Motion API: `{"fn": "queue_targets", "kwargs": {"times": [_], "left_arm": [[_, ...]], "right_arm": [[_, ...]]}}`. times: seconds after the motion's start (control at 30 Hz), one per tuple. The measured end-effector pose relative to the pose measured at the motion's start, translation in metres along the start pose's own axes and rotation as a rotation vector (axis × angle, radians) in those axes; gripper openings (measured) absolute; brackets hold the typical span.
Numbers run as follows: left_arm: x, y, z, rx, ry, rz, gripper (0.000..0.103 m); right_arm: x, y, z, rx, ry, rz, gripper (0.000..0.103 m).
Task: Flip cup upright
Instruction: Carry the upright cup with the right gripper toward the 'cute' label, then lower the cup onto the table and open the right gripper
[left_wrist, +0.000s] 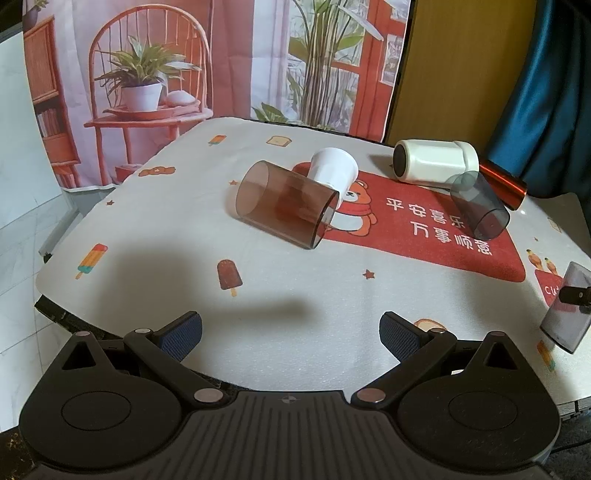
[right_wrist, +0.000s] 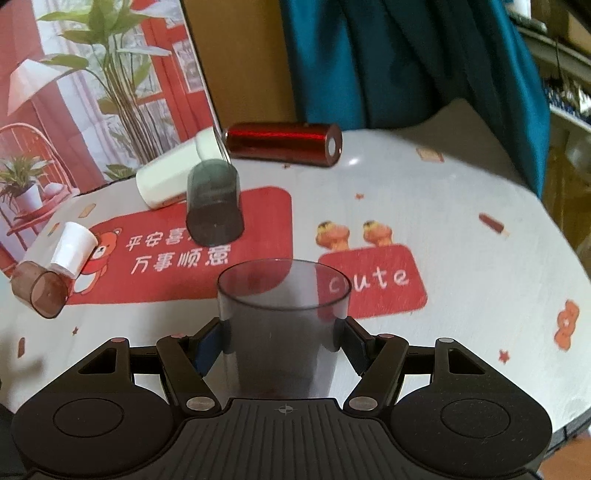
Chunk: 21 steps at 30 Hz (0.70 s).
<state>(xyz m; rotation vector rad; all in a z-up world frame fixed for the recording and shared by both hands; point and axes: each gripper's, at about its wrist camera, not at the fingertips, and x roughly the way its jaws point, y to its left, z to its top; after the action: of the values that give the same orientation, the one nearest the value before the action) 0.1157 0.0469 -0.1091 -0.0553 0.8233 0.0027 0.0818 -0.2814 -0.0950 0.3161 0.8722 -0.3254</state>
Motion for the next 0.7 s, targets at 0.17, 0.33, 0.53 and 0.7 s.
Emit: {"fn": "queue_targets", "kwargs": {"times": [0.17,0.33,0.53,0.7], "left_arm": [[0.000,0.000,0.000,0.001,0.002,0.000,0.103],[0.000,0.001,0.000,-0.001,0.003,-0.001,0.103],[0.000,0.001,0.001,-0.003,0.003,-0.004,0.103],[0.001,0.002,0.001,-0.008,0.006,-0.006,0.103]], "right_arm": [[0.002,0.009,0.004,-0.050,-0.031,-0.020,0.064],[0.003,0.019,0.006,-0.077,-0.069,-0.034,0.064],[0.007,0.028,0.001,-0.121,-0.062,-0.043,0.065],[0.007,0.029,-0.014,-0.130,-0.031,-0.032,0.071]]}}
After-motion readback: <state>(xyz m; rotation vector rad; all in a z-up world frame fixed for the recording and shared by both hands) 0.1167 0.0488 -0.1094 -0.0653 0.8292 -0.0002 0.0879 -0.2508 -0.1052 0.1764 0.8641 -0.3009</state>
